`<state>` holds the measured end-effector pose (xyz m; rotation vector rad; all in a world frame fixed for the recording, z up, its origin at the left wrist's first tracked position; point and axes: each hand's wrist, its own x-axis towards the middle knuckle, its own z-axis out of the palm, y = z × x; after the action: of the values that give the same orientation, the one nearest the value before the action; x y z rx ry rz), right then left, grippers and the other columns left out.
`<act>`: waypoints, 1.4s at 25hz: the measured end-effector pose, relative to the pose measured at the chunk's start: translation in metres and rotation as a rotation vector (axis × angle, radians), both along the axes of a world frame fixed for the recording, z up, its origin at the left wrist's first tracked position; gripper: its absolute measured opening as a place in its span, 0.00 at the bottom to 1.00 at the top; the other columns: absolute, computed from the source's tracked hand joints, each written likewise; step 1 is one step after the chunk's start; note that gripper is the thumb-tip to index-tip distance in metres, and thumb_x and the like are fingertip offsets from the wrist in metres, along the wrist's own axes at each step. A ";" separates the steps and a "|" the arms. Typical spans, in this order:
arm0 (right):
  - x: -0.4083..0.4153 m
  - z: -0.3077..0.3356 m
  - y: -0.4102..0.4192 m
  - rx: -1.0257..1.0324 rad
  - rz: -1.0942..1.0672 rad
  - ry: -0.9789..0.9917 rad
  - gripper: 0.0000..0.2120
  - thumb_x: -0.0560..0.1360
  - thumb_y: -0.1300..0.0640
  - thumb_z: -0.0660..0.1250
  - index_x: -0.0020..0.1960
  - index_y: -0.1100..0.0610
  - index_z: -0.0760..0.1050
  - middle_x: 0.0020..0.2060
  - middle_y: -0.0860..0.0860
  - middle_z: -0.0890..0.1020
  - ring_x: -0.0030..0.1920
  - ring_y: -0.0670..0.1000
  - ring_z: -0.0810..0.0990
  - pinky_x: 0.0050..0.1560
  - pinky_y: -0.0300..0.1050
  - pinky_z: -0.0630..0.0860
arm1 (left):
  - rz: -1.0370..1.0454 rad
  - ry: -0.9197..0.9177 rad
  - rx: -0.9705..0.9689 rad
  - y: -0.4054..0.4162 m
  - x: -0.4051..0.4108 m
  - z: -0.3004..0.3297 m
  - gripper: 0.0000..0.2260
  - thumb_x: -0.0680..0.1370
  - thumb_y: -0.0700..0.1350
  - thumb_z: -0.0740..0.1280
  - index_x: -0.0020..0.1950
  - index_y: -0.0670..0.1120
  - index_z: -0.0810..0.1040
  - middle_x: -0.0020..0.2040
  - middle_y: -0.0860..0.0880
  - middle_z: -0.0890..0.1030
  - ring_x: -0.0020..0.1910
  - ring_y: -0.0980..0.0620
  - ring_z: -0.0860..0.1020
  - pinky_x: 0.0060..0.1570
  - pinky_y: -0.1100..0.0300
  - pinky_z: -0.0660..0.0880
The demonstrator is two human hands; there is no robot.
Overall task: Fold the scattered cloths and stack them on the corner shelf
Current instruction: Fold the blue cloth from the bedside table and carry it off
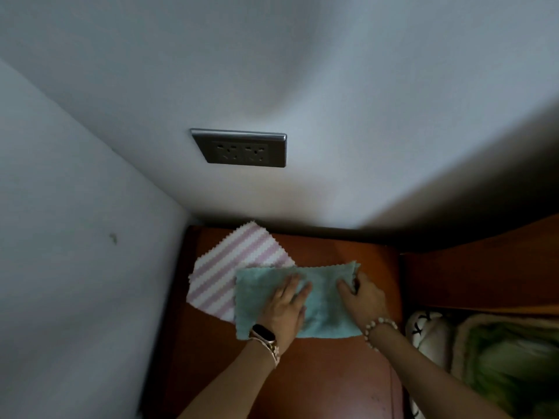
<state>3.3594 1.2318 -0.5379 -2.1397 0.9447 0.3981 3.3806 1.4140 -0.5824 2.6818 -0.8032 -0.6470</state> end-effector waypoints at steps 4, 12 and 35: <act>0.015 0.025 0.035 0.147 0.030 -0.135 0.06 0.74 0.57 0.70 0.45 0.53 0.72 0.34 0.44 0.75 0.36 0.48 0.74 0.30 0.30 0.65 | 0.553 0.449 -0.335 -0.004 0.004 0.014 0.15 0.82 0.43 0.58 0.66 0.52 0.75 0.60 0.47 0.80 0.58 0.49 0.78 0.56 0.54 0.77; 0.034 -0.001 0.130 0.349 0.120 -0.075 0.09 0.73 0.61 0.69 0.48 0.57 0.70 0.38 0.49 0.77 0.39 0.49 0.76 0.38 0.36 0.71 | 1.293 1.293 -0.972 0.059 0.028 0.044 0.16 0.81 0.54 0.59 0.59 0.48 0.82 0.57 0.45 0.84 0.57 0.46 0.81 0.58 0.46 0.76; -0.008 -0.040 0.102 -0.128 0.260 -0.230 0.29 0.76 0.59 0.66 0.75 0.54 0.62 0.72 0.58 0.67 0.70 0.59 0.68 0.69 0.55 0.69 | 1.194 0.249 -0.392 0.073 0.007 0.019 0.06 0.73 0.44 0.73 0.44 0.41 0.82 0.39 0.49 0.81 0.41 0.52 0.79 0.43 0.62 0.73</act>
<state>3.3518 1.3338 -0.5782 -2.3739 0.5772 0.2143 3.3879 1.4869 -0.5632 2.1071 0.6668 -0.4013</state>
